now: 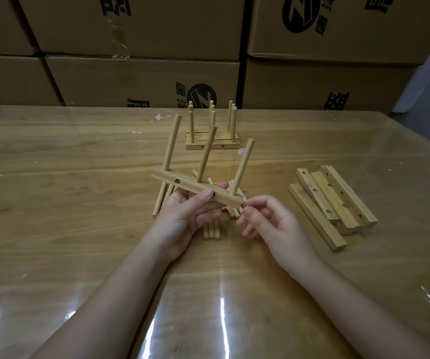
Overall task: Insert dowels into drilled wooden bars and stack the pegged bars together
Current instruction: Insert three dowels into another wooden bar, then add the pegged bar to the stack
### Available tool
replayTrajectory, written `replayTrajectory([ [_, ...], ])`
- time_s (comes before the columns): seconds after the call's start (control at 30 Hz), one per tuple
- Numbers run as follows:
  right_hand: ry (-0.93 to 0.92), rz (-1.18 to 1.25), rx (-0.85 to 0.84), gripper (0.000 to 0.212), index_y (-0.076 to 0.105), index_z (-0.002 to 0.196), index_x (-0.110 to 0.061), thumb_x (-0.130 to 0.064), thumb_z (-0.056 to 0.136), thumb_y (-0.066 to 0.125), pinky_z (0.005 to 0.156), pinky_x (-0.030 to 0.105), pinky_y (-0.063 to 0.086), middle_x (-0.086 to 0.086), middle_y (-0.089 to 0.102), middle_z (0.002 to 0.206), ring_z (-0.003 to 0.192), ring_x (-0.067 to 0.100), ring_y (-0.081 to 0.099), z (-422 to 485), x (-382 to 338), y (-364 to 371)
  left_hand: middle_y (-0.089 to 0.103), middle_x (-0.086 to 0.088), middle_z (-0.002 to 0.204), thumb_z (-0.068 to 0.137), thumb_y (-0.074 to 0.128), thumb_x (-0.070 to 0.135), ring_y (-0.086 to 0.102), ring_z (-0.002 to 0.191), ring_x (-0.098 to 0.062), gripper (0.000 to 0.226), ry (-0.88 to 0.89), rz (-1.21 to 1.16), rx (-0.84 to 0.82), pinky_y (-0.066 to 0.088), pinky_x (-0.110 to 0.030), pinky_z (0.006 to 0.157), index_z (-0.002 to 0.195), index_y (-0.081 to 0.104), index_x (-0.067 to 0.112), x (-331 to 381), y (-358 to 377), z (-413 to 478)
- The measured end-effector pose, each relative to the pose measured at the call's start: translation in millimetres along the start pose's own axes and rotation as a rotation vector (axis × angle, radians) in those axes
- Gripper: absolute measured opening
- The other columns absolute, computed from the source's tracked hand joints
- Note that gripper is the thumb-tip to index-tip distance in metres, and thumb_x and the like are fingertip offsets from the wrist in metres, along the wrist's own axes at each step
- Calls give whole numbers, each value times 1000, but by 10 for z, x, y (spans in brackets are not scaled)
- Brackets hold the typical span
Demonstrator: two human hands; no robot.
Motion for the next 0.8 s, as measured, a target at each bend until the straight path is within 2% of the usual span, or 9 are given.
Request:
replayTrajectory([
  [0.07, 16, 41, 76, 11, 59, 97, -14, -9, 88, 58, 60, 15, 48, 4, 67, 79, 64, 7, 63, 11, 12, -36, 71, -12, 111, 79, 68, 17, 71, 95, -21, 25, -1, 23, -8, 56, -21, 68, 103, 73, 9, -9, 25, 1],
  [0.17, 40, 82, 138, 15, 60, 97, -17, -7, 86, 60, 60, 14, 48, 7, 67, 84, 65, 6, 63, 39, 17, -90, 69, -14, 114, 76, 66, 11, 70, 98, -25, 22, -5, 30, 19, 56, -22, 70, 97, 72, 4, -27, 51, -7],
  [0.27, 37, 80, 139, 17, 64, 94, -22, -8, 85, 62, 60, 13, 48, 1, 68, 81, 66, 5, 63, 47, 23, -86, 70, -14, 110, 75, 66, 11, 70, 97, -26, 13, 11, 50, 23, 56, -23, 72, 79, 77, 15, -15, 90, -25],
  [0.37, 50, 78, 156, 16, 65, 95, -24, -11, 86, 61, 61, 14, 49, -6, 71, 76, 67, 5, 64, 59, 60, -92, 70, -15, 110, 74, 66, 9, 70, 97, -27, 14, 23, 34, 17, 56, -23, 72, 71, 75, 19, -17, 96, -26],
  [0.47, 69, 65, 159, 15, 66, 97, -25, -14, 88, 60, 62, 14, 50, -10, 71, 77, 68, 3, 63, 73, 94, -94, 69, -19, 111, 74, 68, 6, 68, 102, -29, 8, 12, 5, 8, 56, -25, 74, 81, 65, 8, -27, 84, -14],
  [0.57, 67, -17, 137, 15, 66, 96, -30, -19, 87, 61, 64, 15, 50, -11, 70, 81, 72, 4, 63, 77, 100, -117, 69, -21, 109, 74, 68, 5, 67, 103, -30, 25, 8, 18, 27, 56, -26, 74, 89, 49, 5, -44, 73, -4],
  [0.67, 100, -51, 124, 15, 67, 95, -33, -22, 85, 64, 66, 14, 50, -10, 70, 84, 78, 6, 64, 88, 133, -156, 70, -21, 105, 72, 70, 5, 68, 103, -29, 24, 3, 43, 32, 56, -26, 74, 87, 50, 7, -37, 82, -11],
  [0.8, 150, -177, 28, 16, 66, 94, -36, -25, 82, 67, 61, 11, 48, -18, 69, 85, 77, 0, 63, 176, 93, -187, 71, -20, 103, 72, 71, 6, 67, 103, -29, 24, -11, 44, 19, 56, -27, 77, 89, 54, 5, -39, 59, -8],
])
Point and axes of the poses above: each hand's wrist, its own z-axis towards the middle knuckle, its own y-axis out of the palm, x = y × z, the point moved 5 cm from there along z, towards the middle knuckle
